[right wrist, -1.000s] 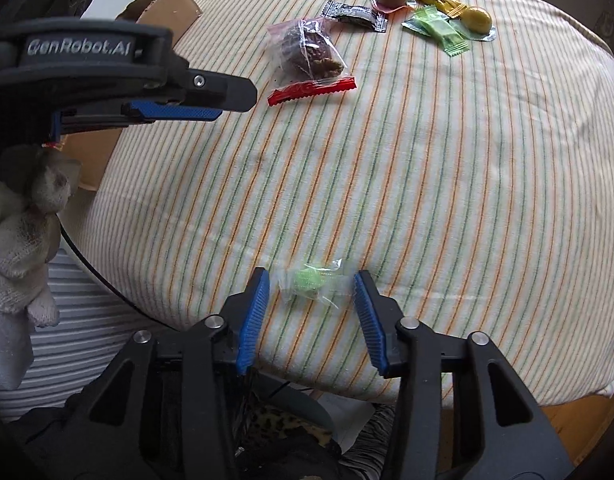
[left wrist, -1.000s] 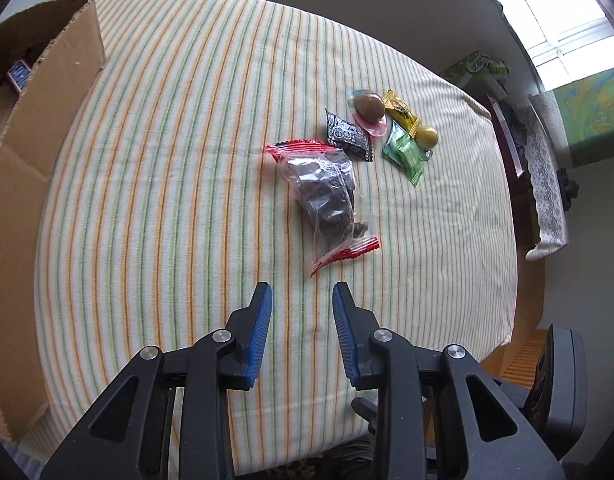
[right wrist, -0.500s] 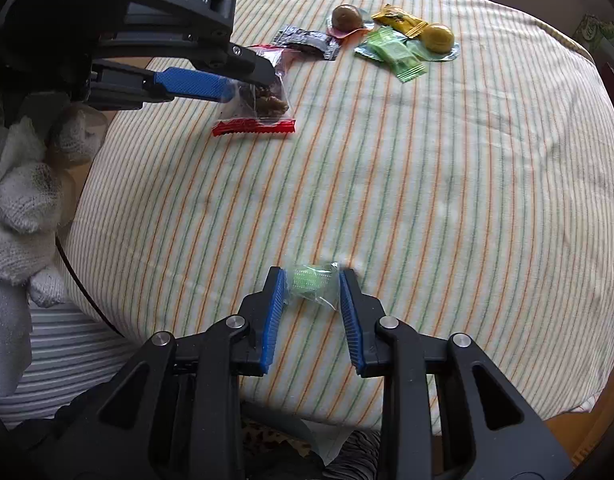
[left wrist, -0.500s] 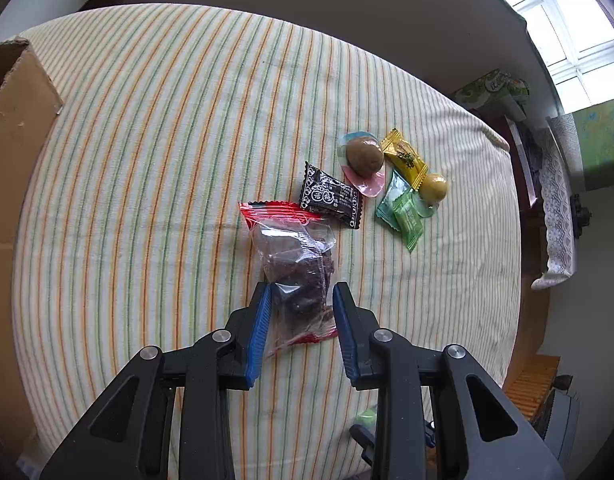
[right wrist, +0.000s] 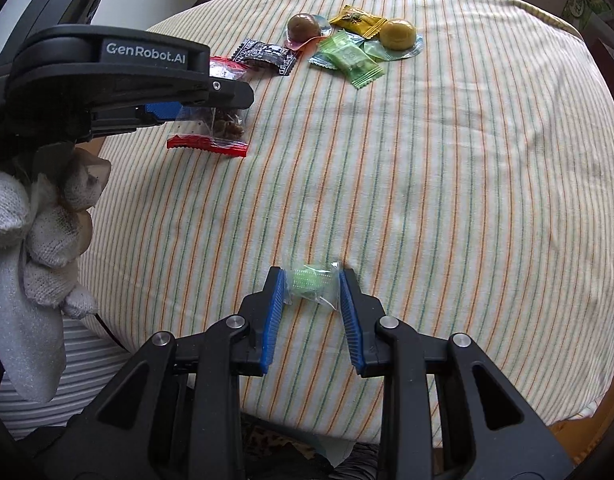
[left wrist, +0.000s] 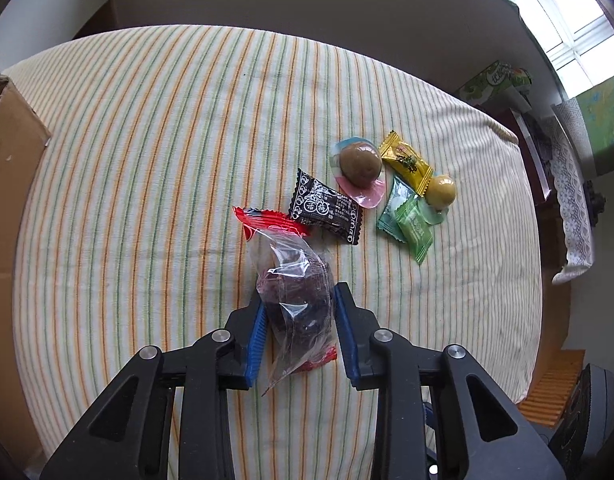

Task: Organize snacks
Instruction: 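Carry the dates bag and green candy over the box with both grippers, then open both grippers to drop the dates and green candy into the box, then grasp the black wrapped candy with the left gripper while the right grasps the yellow ball candy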

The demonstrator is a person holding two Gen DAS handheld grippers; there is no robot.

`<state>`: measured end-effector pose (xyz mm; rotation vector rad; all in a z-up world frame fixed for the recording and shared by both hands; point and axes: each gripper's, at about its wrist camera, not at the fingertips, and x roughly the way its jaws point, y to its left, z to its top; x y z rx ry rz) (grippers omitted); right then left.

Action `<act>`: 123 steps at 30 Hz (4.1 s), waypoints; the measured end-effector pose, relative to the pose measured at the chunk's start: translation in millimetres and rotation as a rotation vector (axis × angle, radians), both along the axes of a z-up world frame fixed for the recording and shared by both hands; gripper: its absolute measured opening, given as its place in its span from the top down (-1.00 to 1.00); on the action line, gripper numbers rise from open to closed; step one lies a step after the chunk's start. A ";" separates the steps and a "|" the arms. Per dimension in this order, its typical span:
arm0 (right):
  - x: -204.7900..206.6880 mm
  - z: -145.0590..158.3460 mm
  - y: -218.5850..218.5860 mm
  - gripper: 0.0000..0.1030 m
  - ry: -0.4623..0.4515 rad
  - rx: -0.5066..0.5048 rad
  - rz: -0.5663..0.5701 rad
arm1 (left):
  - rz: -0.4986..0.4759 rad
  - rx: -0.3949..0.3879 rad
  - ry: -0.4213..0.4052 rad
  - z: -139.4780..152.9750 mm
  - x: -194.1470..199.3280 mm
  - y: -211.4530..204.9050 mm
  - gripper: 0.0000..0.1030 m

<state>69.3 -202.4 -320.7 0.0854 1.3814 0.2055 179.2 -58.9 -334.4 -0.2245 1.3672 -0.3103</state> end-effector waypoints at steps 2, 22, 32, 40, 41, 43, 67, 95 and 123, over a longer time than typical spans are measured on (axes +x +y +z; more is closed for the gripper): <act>4.4 -0.4 -0.8 0.43 0.000 0.000 -0.002 | 0.009 -0.001 -0.004 0.8 -2.6 4.7 0.43; 48.1 79.6 62.0 0.43 -0.146 0.050 0.140 | 0.167 -0.042 -0.127 77.0 -34.2 113.8 0.43; 102.0 107.1 145.7 0.43 -0.212 0.088 0.309 | 0.329 0.043 -0.174 94.8 -53.0 198.2 0.43; 130.8 114.7 227.5 0.43 -0.238 0.105 0.461 | 0.486 0.094 -0.149 88.9 -80.6 263.6 0.43; 133.4 113.8 237.1 0.43 -0.237 0.106 0.476 | 0.498 0.103 -0.143 87.6 -83.4 269.6 0.43; 137.1 109.5 253.0 0.43 -0.235 0.105 0.502 | 0.517 0.112 -0.128 82.7 -88.1 278.1 0.43; 132.0 96.7 284.0 -0.16 -0.243 0.087 0.544 | 0.527 0.127 -0.108 78.7 -81.0 294.1 0.34; 134.8 93.3 68.7 -0.16 -0.219 -0.016 0.118 | 0.204 0.007 -0.115 78.0 -22.7 153.1 0.33; 163.8 25.6 -62.0 -0.16 -0.050 -0.025 -0.170 | 0.119 -0.163 0.120 4.7 23.9 24.5 0.34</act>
